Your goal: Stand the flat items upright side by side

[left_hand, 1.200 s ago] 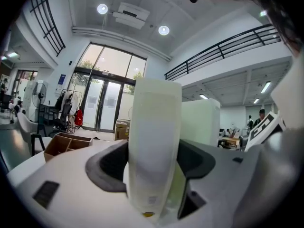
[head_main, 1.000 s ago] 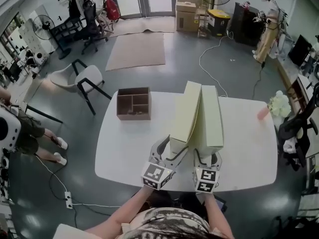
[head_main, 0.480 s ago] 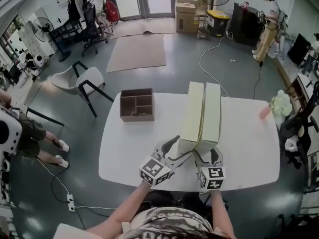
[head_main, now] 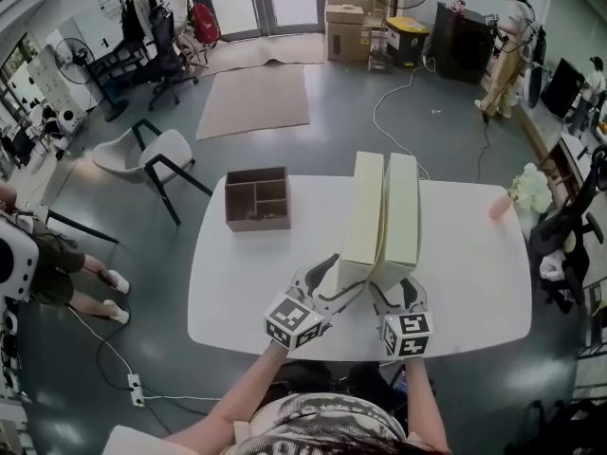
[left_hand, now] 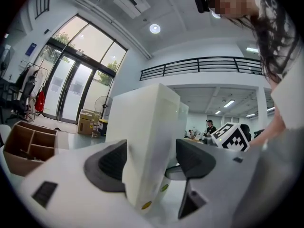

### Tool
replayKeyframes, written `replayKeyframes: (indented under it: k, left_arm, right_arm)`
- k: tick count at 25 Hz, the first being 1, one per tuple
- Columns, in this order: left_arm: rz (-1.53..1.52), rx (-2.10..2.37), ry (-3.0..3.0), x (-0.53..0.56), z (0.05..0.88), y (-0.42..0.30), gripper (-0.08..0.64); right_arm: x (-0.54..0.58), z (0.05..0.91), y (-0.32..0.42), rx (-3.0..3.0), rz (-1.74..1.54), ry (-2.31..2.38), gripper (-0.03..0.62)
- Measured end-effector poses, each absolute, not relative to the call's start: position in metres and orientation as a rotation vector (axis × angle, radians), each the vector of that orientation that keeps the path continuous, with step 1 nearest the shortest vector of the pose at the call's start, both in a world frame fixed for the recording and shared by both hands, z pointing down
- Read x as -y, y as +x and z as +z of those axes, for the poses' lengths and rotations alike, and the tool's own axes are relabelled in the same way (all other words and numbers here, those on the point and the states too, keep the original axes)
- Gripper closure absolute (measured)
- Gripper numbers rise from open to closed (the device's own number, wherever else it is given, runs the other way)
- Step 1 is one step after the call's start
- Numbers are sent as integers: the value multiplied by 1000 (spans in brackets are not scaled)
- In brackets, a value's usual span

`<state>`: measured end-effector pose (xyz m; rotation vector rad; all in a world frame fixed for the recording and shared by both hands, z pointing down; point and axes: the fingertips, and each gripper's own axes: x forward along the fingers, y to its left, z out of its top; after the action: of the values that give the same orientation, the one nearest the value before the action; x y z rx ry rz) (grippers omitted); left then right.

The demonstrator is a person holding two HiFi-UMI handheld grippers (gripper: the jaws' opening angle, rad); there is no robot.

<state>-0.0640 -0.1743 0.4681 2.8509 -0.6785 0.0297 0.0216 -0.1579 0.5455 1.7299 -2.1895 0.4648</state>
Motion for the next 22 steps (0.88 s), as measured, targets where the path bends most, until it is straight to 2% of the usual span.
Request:
replayKeyframes:
  k: [7, 22]
  left_arm:
    - [28, 679, 2827, 177, 474, -76, 242]
    - [144, 637, 2690, 141, 536, -120, 258]
  right_arm:
    - [148, 548, 22, 2151, 481, 1759, 285]
    - [108, 570, 7, 2059, 561, 1786, 348]
